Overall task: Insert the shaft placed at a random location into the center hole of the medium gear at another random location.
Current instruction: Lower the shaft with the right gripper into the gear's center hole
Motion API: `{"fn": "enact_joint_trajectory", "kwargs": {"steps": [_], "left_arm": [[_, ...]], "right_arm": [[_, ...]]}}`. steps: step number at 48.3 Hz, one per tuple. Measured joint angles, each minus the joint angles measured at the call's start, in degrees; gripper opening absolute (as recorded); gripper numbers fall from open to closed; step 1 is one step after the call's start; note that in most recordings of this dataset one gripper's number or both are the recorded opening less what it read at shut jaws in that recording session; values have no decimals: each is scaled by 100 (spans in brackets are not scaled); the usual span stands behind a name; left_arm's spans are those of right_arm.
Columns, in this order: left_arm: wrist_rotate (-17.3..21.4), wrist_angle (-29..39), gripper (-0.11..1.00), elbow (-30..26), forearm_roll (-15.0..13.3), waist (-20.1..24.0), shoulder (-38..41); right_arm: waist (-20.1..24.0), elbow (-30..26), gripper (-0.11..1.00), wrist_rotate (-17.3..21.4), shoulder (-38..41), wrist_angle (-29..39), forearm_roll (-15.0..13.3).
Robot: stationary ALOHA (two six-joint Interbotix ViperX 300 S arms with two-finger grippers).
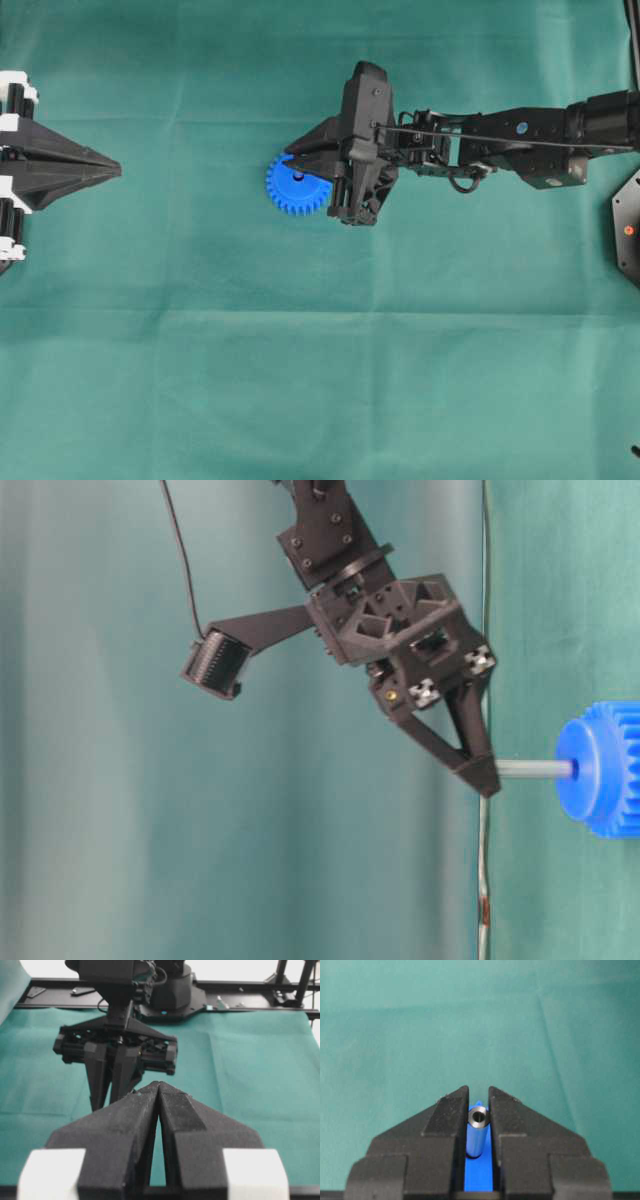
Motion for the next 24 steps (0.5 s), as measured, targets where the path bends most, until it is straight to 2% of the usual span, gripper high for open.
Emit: {"fn": "enact_joint_trajectory", "kwargs": {"steps": [24], "left_arm": [[0, 9, 0, -9, -9, 9, 0]], "right_arm": [[-9, -18, 12, 9, -62, 62, 0]]}}
